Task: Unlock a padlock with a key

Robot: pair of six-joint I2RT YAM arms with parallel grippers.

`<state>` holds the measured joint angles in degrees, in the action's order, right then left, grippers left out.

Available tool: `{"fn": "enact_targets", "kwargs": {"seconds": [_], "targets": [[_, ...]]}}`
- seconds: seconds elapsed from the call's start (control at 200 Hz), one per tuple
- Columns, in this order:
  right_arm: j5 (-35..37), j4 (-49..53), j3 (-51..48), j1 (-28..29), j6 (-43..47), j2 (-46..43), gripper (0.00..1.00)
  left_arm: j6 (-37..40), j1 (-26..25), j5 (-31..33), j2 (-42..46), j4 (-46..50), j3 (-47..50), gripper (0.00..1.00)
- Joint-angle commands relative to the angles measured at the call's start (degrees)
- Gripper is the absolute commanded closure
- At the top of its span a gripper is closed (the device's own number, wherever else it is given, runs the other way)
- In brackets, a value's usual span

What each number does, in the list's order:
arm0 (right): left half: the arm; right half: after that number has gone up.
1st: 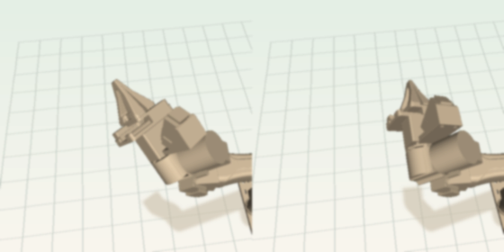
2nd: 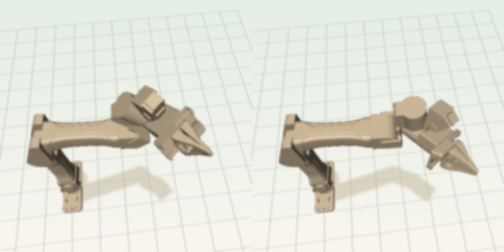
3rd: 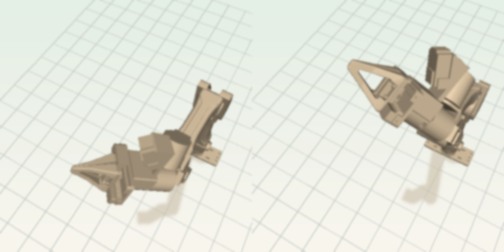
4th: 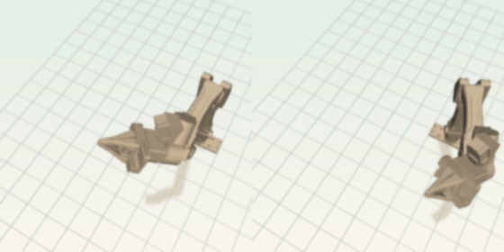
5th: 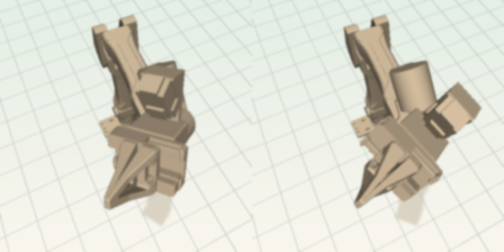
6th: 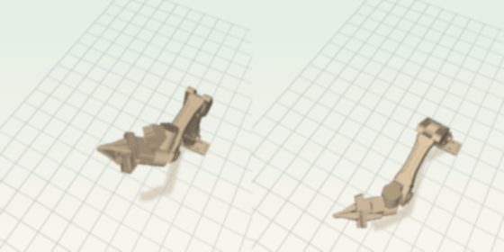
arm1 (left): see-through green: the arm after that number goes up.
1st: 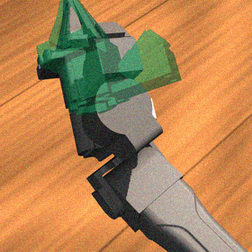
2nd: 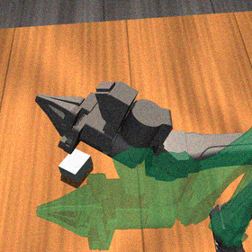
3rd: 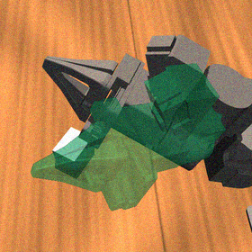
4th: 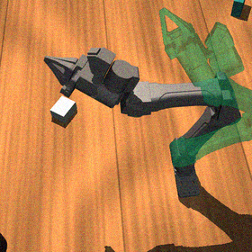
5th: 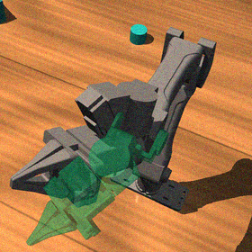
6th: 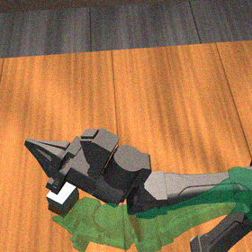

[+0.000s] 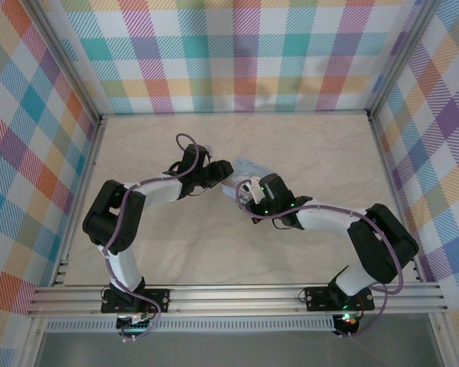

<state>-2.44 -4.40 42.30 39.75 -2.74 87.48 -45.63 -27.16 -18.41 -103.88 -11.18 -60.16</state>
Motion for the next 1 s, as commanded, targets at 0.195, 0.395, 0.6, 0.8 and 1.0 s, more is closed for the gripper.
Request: {"fn": "enact_targets", "kwargs": {"seconds": [0.195, 0.395, 0.6, 0.8, 1.0], "targets": [[-1.69, -4.55, 2.77, -0.2, -0.78, 1.53, 1.0, -1.21, 0.26, -2.81, -0.63, -1.95, -0.84, 0.5], [-2.03, -5.18, 4.06, -0.2, -0.87, 1.97, 1.0, -1.78, 0.26, -2.95, -1.11, -2.62, -0.71, 0.5], [-3.16, -3.95, 3.99, -0.11, -0.82, 0.61, 1.0, -1.49, 0.69, -1.16, 0.07, -2.0, 0.26, 0.5], [-4.57, -2.91, 3.6, -0.03, -1.04, -1.79, 1.0, -1.91, 1.99, -0.06, 1.93, -2.27, 1.88, 0.48], [-5.71, -1.35, 3.57, 0.07, -1.04, -4.36, 1.0, -0.77, 3.24, 0.74, 5.77, -0.71, 4.7, 0.4]]}}
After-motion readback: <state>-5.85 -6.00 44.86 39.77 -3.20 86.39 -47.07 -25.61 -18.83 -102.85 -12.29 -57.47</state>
